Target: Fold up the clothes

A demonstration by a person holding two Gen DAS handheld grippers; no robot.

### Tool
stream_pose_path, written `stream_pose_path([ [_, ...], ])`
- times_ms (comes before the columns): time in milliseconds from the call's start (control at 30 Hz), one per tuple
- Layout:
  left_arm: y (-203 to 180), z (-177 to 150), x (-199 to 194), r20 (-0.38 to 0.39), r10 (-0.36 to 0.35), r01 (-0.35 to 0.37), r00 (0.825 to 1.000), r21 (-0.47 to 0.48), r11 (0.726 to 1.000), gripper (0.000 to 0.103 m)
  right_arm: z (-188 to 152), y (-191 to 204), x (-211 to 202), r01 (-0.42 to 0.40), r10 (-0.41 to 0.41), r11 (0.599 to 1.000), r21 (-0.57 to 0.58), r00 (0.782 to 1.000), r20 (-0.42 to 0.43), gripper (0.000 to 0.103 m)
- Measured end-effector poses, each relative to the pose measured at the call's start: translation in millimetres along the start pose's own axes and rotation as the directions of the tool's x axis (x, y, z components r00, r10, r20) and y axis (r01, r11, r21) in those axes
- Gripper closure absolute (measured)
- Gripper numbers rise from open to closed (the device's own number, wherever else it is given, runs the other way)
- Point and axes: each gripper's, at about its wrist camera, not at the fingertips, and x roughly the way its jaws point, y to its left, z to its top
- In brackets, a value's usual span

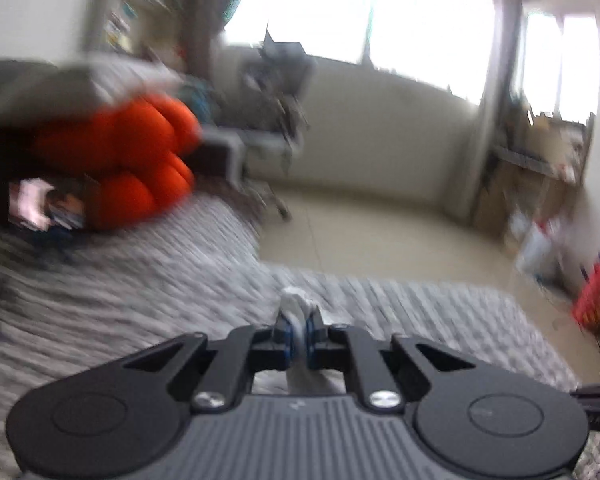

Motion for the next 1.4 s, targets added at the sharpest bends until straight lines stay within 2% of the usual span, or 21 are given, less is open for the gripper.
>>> stream_pose_path([
  [67, 25, -4, -20, -0.001, 0.087, -0.087, 0.996, -0.025, 0.996, 0.095, -1, 4, 2, -0.011, 0.011, 1.000, -0.011, 1.000, 0.000, 0.088],
  [133, 47, -15, -26, -0.085, 0.137, -0.136, 0.987, 0.014, 0.991, 0.094, -3, 8, 5, -0.011, 0.011, 1.000, -0.023, 1.000, -0.006, 0.088],
  [233, 84, -30, -28, -0.189, 0.139, -0.149, 0.972, -0.040, 0.988, 0.089, -3, 22, 15, -0.019, 0.018, 0.999, -0.042, 1.000, -0.020, 0.083],
  [267, 92, -30, -28, -0.200, 0.129, -0.146, 0.971, -0.074, 0.987, 0.084, -3, 27, 17, -0.023, 0.022, 0.998, -0.050, 1.000, -0.022, 0.070],
  [300, 101, -30, -29, -0.207, 0.116, -0.141, 0.971, -0.108, 0.984, 0.074, -3, 32, 19, -0.031, 0.029, 0.998, -0.063, 0.999, -0.022, 0.055],
  [333, 104, -28, -29, -0.199, 0.112, -0.138, 0.974, -0.121, 0.983, 0.066, -3, 38, 20, -0.039, 0.038, 0.996, -0.081, 0.999, -0.020, 0.053],
  [367, 106, -26, -29, -0.188, 0.110, -0.135, 0.976, -0.129, 0.982, 0.050, -2, 45, 22, -0.049, 0.047, 0.993, -0.103, 0.999, -0.021, 0.052],
  [400, 108, -24, -28, -0.177, 0.108, -0.133, 0.978, -0.137, 0.982, 0.042, -2, 51, 22, -0.055, 0.053, 0.991, -0.118, 0.998, -0.026, 0.052],
  [467, 109, -20, -18, -0.174, 0.112, -0.137, 0.978, -0.138, 0.981, 0.041, 0, 61, 25, -0.073, 0.067, 0.988, -0.137, 0.997, -0.043, 0.052],
  [567, 110, -18, 1, -0.229, 0.060, -0.096, 0.972, -0.150, 0.984, 0.037, -2, 70, 24, -0.101, 0.094, 0.985, -0.142, 0.994, -0.060, 0.052],
  [733, 115, -29, 25, -0.284, 0.099, -0.145, 0.954, -0.147, 0.978, 0.036, -17, 74, 6, -0.154, 0.146, 0.977, -0.148, 0.987, -0.066, 0.052],
  [833, 114, -38, 29, -0.286, 0.109, -0.149, 0.952, -0.122, 0.981, 0.040, -28, 83, -4, -0.183, 0.173, 0.968, -0.170, 0.982, -0.073, 0.052],
  [867, 113, -40, 29, -0.281, 0.113, -0.148, 0.953, -0.105, 0.983, 0.051, -31, 88, -5, -0.180, 0.168, 0.963, -0.199, 0.983, -0.076, 0.052],
  [900, 110, -41, 29, -0.277, 0.119, -0.148, 0.953, -0.087, 0.985, 0.072, -35, 92, -6, -0.175, 0.160, 0.958, -0.229, 0.984, -0.079, 0.053],
  [933, 107, -42, 29, -0.273, 0.124, -0.149, 0.954, -0.070, 0.986, 0.080, -38, 98, -4, -0.155, 0.136, 0.952, -0.265, 0.987, -0.086, 0.057],
  [967, 104, -42, 28, -0.265, 0.138, -0.159, 0.954, -0.060, 0.985, 0.088, -41, 102, 0, -0.126, 0.102, 0.948, -0.293, 0.990, -0.096, 0.077],
  [1000, 103, -41, 26, -0.259, 0.141, -0.162, 0.956, -0.059, 0.985, 0.092, -42, 104, 3, -0.108, 0.078, 0.947, -0.302, 0.991, -0.109, 0.102],
  [1133, 107, -31, 10, -0.224, 0.147, -0.174, 0.963, -0.105, 0.979, 0.095, -42, 105, 9, -0.042, 0.009, 0.946, -0.320, 0.995, -0.101, 0.103],
  [1267, 117, -16, -19, -0.152, 0.181, -0.205, 0.972, -0.164, 0.965, 0.096, -33, 96, -4, 0.039, -0.049, 0.944, -0.327, 0.999, -0.021, 0.103],
  [1400, 129, 1, -51, -0.084, 0.214, -0.228, 0.973, -0.247, 0.942, 0.096, -18, 92, -18, 0.131, -0.114, 0.934, -0.332, 0.991, 0.070, 0.103],
])
